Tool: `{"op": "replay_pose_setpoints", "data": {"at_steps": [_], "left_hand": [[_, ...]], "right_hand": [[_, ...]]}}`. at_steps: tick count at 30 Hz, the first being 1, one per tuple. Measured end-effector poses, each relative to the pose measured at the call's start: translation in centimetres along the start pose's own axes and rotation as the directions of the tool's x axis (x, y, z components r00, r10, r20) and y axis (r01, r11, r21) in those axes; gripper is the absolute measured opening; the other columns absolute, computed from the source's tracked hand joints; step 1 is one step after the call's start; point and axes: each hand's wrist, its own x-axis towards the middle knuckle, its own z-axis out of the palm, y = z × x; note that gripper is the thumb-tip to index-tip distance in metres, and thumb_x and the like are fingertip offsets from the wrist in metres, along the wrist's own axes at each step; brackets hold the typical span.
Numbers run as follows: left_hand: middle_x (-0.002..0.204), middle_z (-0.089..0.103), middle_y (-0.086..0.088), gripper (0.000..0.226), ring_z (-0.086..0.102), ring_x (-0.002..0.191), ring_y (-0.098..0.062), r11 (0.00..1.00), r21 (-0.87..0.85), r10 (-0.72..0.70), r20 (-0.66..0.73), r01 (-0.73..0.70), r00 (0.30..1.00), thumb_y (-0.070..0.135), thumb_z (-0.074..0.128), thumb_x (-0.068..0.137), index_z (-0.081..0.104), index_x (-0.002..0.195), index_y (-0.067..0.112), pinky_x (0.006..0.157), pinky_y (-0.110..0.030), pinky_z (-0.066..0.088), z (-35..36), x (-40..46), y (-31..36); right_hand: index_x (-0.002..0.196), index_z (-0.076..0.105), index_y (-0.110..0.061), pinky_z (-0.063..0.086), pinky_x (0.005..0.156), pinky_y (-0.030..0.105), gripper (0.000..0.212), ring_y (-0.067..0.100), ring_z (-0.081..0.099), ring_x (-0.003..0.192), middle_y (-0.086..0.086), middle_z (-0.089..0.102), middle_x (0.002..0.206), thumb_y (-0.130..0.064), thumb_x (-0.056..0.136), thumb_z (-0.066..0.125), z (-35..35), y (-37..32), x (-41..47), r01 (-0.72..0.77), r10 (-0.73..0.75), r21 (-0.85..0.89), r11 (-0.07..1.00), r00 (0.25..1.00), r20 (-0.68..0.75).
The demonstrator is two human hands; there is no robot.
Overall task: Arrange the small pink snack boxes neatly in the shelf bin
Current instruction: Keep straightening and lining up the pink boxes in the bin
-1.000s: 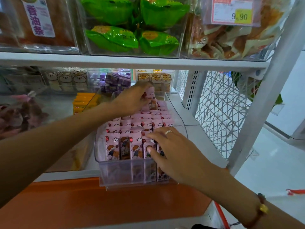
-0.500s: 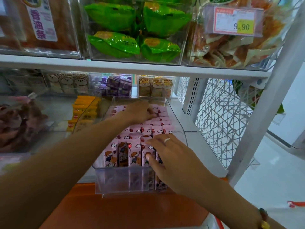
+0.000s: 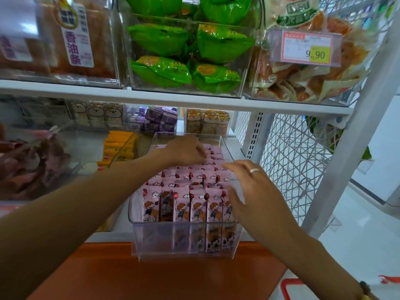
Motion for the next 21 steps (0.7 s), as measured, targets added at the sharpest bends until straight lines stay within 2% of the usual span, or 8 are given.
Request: {"op": "replay_pose_setpoints", "data": {"at_steps": [3, 7, 12, 15, 18, 19, 21], "left_hand": [[0.117, 0.067, 0.0, 0.023, 0.059, 0.102, -0.013, 1.0, 0.004, -0.021, -0.048, 0.022, 0.999, 0.032, 0.061, 0.091, 0.07, 0.106, 0.016, 0.084, -0.024, 0.042, 0.5, -0.3, 0.5], [0.115, 0.065, -0.002, 0.018, 0.056, 0.094, -0.012, 0.999, -0.017, -0.033, -0.206, 0.031, 0.978, 0.025, 0.056, 0.095, 0.065, 0.105, 0.014, 0.08, -0.024, 0.042, 1.6, -1.0, 1.0], [0.099, 0.064, -0.005, 0.007, 0.062, 0.09, -0.019, 0.972, -0.235, -0.082, -0.386, -0.012, 0.919, 0.02, 0.046, 0.1, 0.049, 0.103, 0.015, 0.073, -0.032, 0.054, 1.6, -2.1, 1.5], [0.085, 0.058, 0.006, 0.001, 0.061, 0.084, -0.018, 0.906, -0.418, -0.18, -0.513, -0.061, 0.839, 0.021, 0.045, 0.1, 0.045, 0.099, 0.02, 0.072, -0.035, 0.054, 0.2, -2.9, 2.5], [0.09, 0.061, 0.006, 0.004, 0.061, 0.083, -0.01, 0.796, -0.595, -0.341, -0.595, -0.114, 0.728, 0.024, 0.047, 0.1, 0.048, 0.103, 0.021, 0.075, -0.034, 0.055, -1.4, -4.4, 3.7], [0.097, 0.064, 0.0, 0.007, 0.062, 0.087, -0.01, 0.739, -0.657, -0.385, -0.592, -0.148, 0.708, 0.023, 0.048, 0.1, 0.049, 0.105, 0.018, 0.077, -0.033, 0.056, -1.8, -5.2, 4.0], [0.104, 0.064, -0.007, 0.012, 0.063, 0.096, -0.018, 0.627, -0.75, -0.421, -0.555, -0.211, 0.718, 0.022, 0.051, 0.099, 0.052, 0.107, 0.013, 0.081, -0.033, 0.057, -2.5, -7.3, 4.8]], "right_hand": [[0.14, 0.04, -0.021, 0.041, 0.097, 0.028, 0.05, 0.013, 0.039, 0.124, -0.003, 0.044, 0.135, -0.016, 0.092, 0.054, -0.2, 0.1, -0.2, -0.053, 0.051, -0.051, 0.997, 0.997, -0.05], [0.142, 0.03, -0.023, 0.043, 0.08, 0.023, 0.046, 0.013, 0.052, 0.111, -0.004, 0.049, 0.128, -0.027, 0.098, 0.042, -0.2, 0.7, -0.6, -0.199, 0.199, -0.057, 0.978, 0.98, -0.008], [0.133, 0.039, -0.023, 0.049, 0.071, 0.026, 0.034, 0.011, 0.061, 0.089, -0.004, 0.06, 0.11, -0.029, 0.1, 0.038, 0.2, 0.8, -0.6, -0.216, 0.216, -0.019, 0.976, 0.976, -0.004], [0.131, 0.039, -0.022, 0.046, 0.066, 0.025, 0.033, 0.012, 0.061, 0.086, -0.004, 0.062, 0.105, -0.028, 0.099, 0.039, 0.4, 1.0, -0.5, -0.211, 0.211, -0.02, 0.977, 0.978, -0.003], [0.136, 0.04, -0.021, 0.042, 0.077, 0.023, 0.041, 0.014, 0.056, 0.104, -0.001, 0.059, 0.119, -0.033, 0.097, 0.045, 0.3, 1.1, -0.3, -0.208, 0.207, -0.046, 0.977, 0.978, -0.026], [0.137, 0.04, -0.02, 0.039, 0.085, 0.024, 0.045, 0.015, 0.05, 0.113, 0.0, 0.055, 0.125, -0.035, 0.096, 0.046, 0.2, 1.0, -0.2, -0.192, 0.187, -0.064, 0.979, 0.98, -0.069], [0.139, 0.039, -0.019, 0.03, 0.095, 0.025, 0.05, 0.012, 0.037, 0.122, 0.0, 0.048, 0.132, -0.04, 0.094, 0.047, 0.0, -0.1, 0.0, -0.133, 0.125, -0.042, 0.99, 0.98, -0.152]]}}
